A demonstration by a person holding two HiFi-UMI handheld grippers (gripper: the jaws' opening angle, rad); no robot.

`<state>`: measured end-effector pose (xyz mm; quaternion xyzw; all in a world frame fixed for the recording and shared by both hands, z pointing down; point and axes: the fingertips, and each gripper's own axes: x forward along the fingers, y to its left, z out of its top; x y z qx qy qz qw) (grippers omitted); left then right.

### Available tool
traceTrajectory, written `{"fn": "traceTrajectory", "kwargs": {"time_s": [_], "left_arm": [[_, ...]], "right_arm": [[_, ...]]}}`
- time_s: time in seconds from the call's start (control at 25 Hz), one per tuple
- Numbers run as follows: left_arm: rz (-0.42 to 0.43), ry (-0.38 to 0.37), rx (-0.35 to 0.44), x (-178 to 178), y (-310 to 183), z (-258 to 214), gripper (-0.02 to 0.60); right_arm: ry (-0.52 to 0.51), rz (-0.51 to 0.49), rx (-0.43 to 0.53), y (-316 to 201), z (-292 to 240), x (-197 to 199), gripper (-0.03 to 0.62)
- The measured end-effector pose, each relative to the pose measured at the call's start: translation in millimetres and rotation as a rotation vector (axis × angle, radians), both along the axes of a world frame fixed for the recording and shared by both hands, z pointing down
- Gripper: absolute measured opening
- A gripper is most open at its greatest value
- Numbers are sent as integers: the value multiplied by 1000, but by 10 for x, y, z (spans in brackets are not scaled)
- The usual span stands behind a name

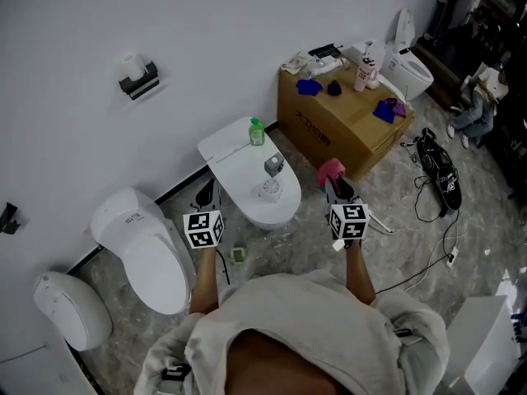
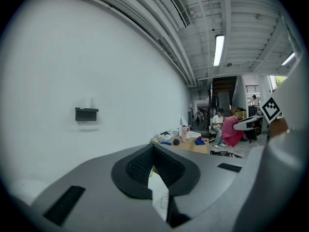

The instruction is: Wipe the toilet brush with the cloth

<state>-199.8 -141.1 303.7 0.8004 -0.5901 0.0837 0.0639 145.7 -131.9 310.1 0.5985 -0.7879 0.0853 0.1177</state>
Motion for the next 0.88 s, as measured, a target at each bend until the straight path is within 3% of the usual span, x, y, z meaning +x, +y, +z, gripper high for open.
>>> {"fn": "traceTrajectory", "kwargs": {"time_s": [0.88], "left_arm": [[22,10,7,89,28,-89,18]], "right_arm": [[-9,-10,-23,88,62,-107,98]]}}
